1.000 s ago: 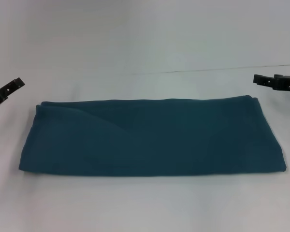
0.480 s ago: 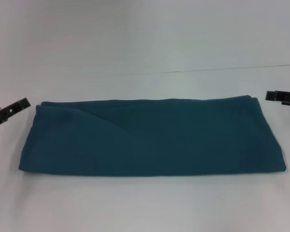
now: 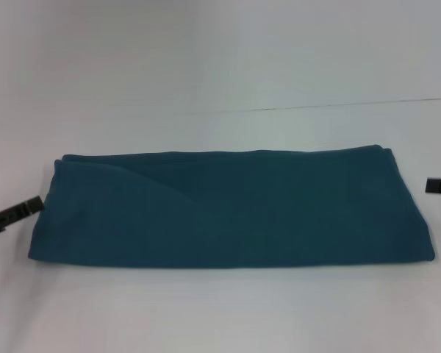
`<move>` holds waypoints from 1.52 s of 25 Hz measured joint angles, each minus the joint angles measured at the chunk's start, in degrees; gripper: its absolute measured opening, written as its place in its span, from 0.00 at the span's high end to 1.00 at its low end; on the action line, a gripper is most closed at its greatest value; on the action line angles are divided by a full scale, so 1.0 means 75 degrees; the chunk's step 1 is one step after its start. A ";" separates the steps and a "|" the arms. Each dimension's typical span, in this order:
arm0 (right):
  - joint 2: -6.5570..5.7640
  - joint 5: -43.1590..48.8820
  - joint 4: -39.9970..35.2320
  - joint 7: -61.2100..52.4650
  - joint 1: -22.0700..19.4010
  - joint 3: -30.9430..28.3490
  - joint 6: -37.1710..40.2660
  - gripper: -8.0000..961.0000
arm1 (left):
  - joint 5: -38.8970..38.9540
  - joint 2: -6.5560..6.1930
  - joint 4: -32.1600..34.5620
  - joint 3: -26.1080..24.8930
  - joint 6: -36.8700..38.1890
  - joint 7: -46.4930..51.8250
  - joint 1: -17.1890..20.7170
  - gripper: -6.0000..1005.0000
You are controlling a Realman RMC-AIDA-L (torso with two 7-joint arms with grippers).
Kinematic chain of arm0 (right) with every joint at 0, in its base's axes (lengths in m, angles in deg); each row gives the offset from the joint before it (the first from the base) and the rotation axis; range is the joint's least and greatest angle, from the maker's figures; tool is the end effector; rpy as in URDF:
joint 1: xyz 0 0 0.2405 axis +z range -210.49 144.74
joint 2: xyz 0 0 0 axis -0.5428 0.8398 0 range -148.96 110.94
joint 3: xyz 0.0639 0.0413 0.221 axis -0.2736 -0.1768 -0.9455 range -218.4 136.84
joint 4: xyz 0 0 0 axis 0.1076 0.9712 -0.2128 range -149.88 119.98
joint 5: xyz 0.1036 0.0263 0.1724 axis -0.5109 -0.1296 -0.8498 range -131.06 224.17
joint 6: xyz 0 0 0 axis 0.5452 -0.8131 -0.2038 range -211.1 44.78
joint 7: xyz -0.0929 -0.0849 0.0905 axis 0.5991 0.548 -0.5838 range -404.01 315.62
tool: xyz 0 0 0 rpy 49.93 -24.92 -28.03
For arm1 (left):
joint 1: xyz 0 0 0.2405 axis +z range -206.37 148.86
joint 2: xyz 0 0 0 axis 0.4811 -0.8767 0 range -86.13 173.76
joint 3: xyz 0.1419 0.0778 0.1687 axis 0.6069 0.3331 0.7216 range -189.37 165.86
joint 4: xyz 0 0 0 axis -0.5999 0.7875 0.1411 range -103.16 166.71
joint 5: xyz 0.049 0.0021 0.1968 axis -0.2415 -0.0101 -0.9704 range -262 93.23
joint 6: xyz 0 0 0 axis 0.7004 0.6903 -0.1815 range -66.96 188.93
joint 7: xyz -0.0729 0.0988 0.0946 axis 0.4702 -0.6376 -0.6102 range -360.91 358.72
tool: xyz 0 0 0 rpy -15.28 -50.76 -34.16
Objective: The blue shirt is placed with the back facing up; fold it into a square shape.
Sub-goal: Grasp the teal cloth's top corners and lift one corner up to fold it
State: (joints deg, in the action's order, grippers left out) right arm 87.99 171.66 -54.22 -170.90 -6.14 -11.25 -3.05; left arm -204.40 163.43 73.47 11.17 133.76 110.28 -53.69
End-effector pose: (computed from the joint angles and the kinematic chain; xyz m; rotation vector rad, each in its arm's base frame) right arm 0.3343 0.3327 0.1094 -1.9960 1.6489 0.5538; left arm -0.3247 0.3285 0.0537 -1.9443 -1.4685 -0.7369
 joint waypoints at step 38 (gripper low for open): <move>0.0104 0.0673 0.0180 -0.0215 0.0109 -0.0070 -0.0433 0.24 | -0.1630 -0.0046 0.0466 0.0058 0.1129 0.1288 -0.0019 0.18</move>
State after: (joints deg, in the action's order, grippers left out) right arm 88.77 176.71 -52.87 -172.51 -5.33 -11.78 -6.30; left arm -216.62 163.09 76.97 11.60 142.23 119.93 -53.84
